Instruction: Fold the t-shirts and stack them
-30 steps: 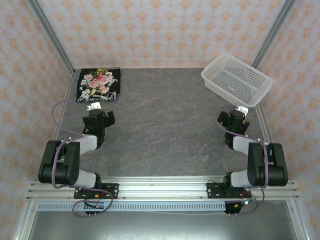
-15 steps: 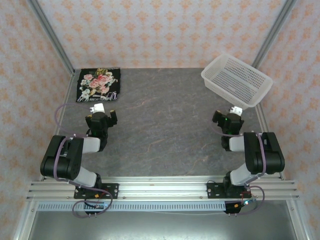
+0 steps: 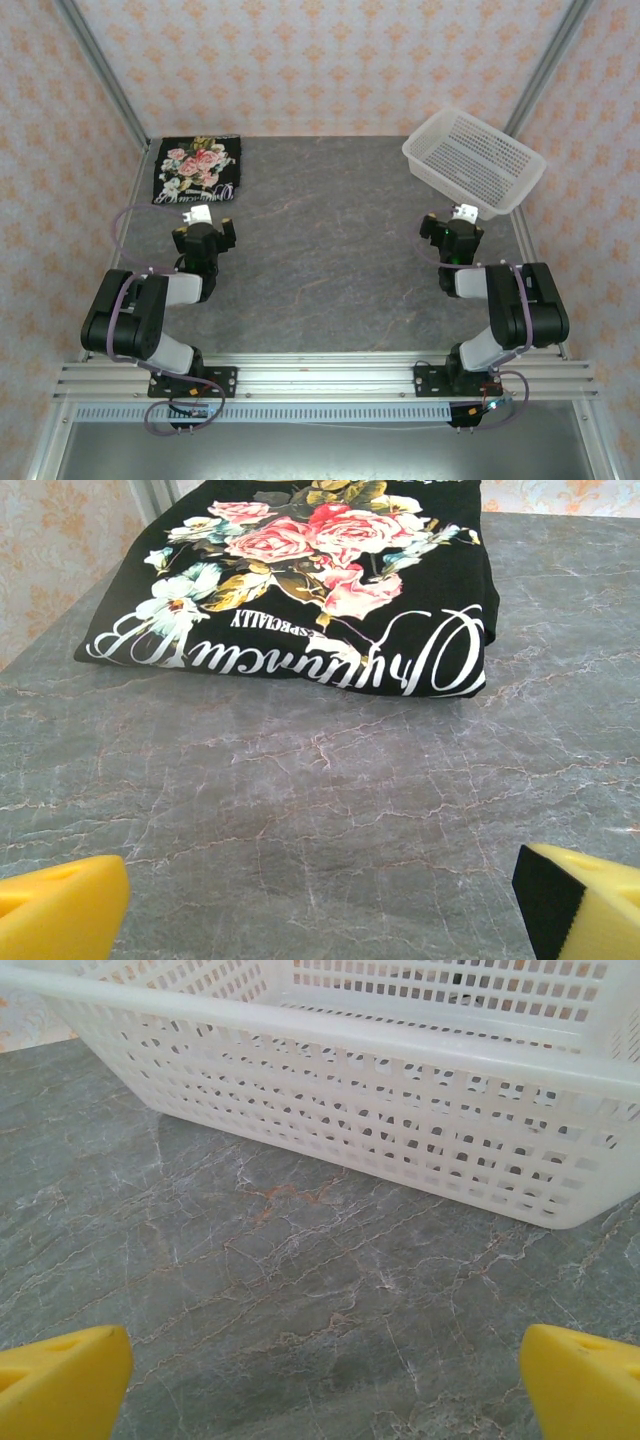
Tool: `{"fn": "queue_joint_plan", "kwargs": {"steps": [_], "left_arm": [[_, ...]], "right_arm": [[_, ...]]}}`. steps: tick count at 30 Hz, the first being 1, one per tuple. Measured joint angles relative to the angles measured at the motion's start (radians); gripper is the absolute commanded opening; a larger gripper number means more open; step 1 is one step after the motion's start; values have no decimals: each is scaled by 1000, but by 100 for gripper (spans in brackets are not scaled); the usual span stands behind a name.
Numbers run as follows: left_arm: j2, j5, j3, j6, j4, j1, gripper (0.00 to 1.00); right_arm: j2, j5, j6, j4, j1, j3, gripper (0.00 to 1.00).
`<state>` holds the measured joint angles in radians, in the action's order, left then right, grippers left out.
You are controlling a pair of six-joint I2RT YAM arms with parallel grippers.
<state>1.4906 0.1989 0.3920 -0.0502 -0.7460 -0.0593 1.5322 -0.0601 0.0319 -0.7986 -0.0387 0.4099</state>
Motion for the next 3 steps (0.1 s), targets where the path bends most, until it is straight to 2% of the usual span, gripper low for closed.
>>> {"fn": "queue_joint_plan", "kwargs": {"steps": [3], "left_arm": [[0,0,0,0,0,0,100]], "right_arm": [[0,0,0,3,0,0,99]]}}
